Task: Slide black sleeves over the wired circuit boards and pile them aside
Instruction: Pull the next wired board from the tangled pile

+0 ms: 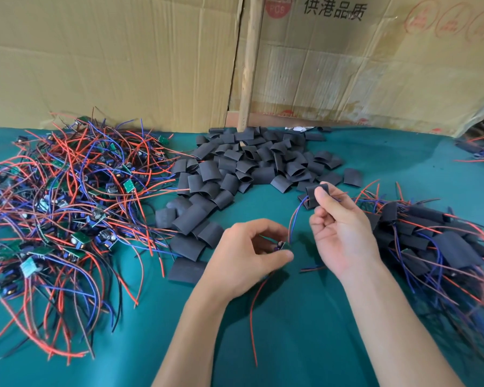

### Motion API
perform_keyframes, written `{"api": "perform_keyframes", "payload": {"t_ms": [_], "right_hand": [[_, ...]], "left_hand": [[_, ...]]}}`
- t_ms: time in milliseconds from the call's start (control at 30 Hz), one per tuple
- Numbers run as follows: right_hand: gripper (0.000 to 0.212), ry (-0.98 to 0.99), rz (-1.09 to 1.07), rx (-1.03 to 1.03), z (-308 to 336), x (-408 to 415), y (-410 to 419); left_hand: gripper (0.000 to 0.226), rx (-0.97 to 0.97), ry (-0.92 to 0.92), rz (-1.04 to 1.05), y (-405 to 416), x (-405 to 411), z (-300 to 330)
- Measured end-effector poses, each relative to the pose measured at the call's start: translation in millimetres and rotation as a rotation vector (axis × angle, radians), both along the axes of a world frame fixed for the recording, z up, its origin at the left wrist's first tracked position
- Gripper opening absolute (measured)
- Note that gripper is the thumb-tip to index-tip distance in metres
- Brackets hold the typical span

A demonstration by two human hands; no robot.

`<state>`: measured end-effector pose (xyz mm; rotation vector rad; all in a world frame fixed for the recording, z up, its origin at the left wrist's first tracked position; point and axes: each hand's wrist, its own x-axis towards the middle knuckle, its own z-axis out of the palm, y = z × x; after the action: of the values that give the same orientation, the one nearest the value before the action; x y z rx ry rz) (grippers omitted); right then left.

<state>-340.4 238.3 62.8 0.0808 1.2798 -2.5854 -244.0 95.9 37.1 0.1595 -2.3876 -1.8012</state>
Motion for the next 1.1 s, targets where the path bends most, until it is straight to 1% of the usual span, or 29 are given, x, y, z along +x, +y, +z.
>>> {"api": "perform_keyframes", "payload": {"t_ms": [167, 233, 367, 433, 533, 633, 667, 700, 767, 867, 933, 1033, 1100], "right_hand": [[0.017, -0.045, -0.030, -0.034, -2, -1, -1], [0.017, -0.019, -0.028, -0.004, -4, -1, -2], [0.019, 0.098, -0.020, 0.162, -10, 1, -6], [0.023, 0.120, -0.002, 0.151, -11, 3, -8], [0.043, 0.130, -0.003, 0.128, -10, 6, -11], [0.075, 0.078, 0.010, 0.118, -13, 10, -17], [0.081, 0.050, 0.023, 0.109, -15, 11, -18], [0.082, 0.028, 0.040, 0.113, -16, 11, -19], [0.074, 0.028, 0.102, 0.160, -15, 12, -19], [0.051, 0.138, 0.203, 0.258, -11, 15, -17], [0.043, 0.202, 0.229, 0.285, -10, 16, -15], [0.044, 0.226, 0.256, 0.239, -8, 14, -11], [0.039, 0.235, 0.300, 0.202, -7, 13, -9]], "left_hand": [[0.021, -0.030, 0.036, 0.118, 1, -2, -3], [0.022, -0.020, 0.052, 0.159, 1, -2, -3], [0.023, 0.008, 0.062, 0.209, 3, -4, -5], [0.022, 0.075, 0.056, 0.209, 4, -4, -6], [0.023, 0.164, 0.076, 0.199, 6, -4, -6], [0.025, 0.202, 0.118, 0.209, 5, -5, -6], [0.025, 0.216, 0.128, 0.219, 5, -6, -6], [0.025, 0.237, 0.136, 0.227, 6, -6, -5], [0.023, 0.284, 0.142, 0.239, 5, -6, -3], [0.015, 0.309, 0.124, 0.244, 3, -5, -4], [0.011, 0.350, 0.130, 0.241, 3, -4, -4], [0.009, 0.565, 0.159, 0.241, 4, -4, -1], [0.011, 0.688, 0.155, 0.231, 2, -4, 0]]}}
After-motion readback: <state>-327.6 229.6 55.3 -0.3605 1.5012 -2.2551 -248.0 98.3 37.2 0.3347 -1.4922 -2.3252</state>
